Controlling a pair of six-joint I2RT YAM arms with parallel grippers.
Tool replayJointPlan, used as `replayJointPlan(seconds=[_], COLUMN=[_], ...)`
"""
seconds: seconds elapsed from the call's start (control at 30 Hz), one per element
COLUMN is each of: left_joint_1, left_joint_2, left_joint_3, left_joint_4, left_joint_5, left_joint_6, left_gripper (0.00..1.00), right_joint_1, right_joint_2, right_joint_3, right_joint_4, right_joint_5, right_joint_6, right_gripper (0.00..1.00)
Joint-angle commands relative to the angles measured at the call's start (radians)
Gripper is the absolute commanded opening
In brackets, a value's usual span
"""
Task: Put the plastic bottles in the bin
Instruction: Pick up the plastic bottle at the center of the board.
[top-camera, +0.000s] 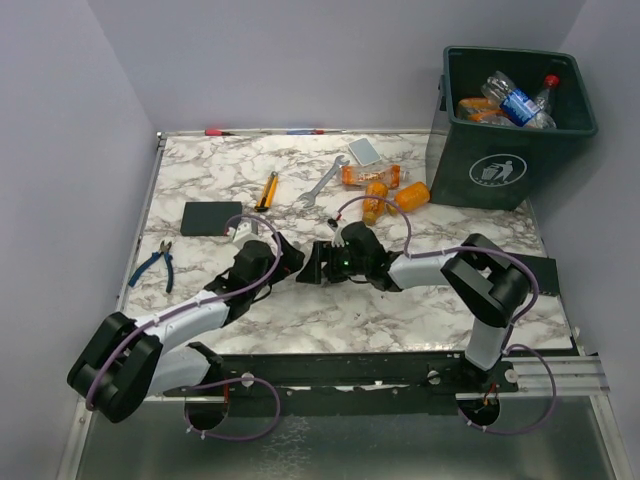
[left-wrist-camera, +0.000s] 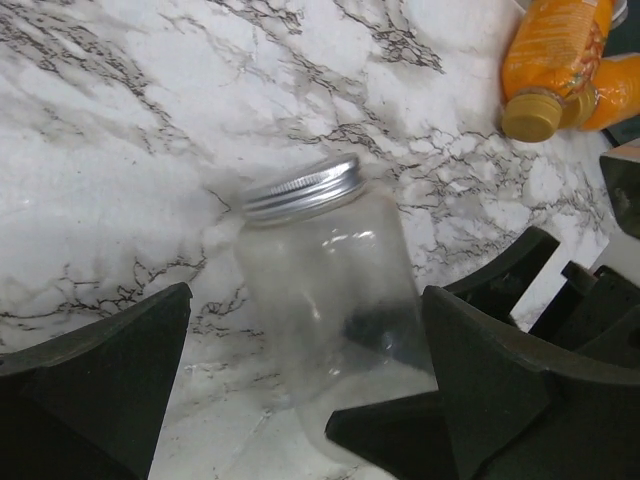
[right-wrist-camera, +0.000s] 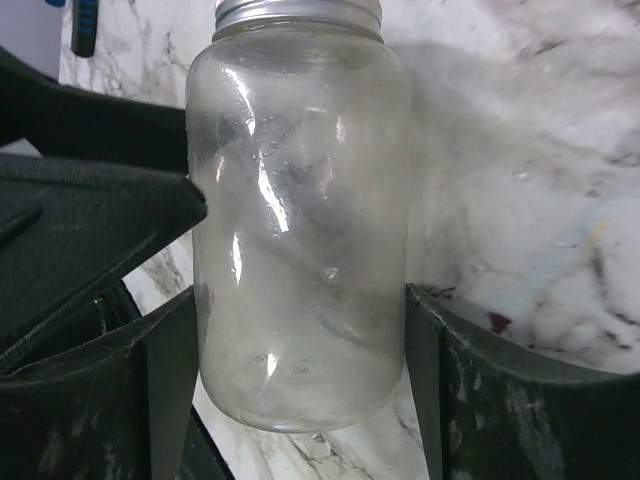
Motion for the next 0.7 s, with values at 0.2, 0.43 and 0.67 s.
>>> replayJointPlan(seconds=[0.2, 0.43, 0.67], left_joint_1=[0.014, 0.02, 0.031], left_joint_2=[0.036, -0.296, -0.445], left_joint_3=[0.067, 0.125, 0.229], left_joint_4=[0.05, -0.144, -0.113], left_joint_5=[0.132, -0.005, 0.105], left_joint_6=[0.094, 0.134, 0.173], left_gripper=[0.95, 0.99, 0.99], right_joint_1=[0.081, 0.081, 0.082], right_joint_2=[0.028, -0.253, -0.734], right_joint_3=[-0.051, -0.165, -0.375], right_joint_4=[-0.015, -0.039, 0.263], right_joint_5=[0.174, 0.317, 0.224], right_joint_6=[0.097, 0.03, -0.125], right_gripper=[0.56, 0.32, 0.2])
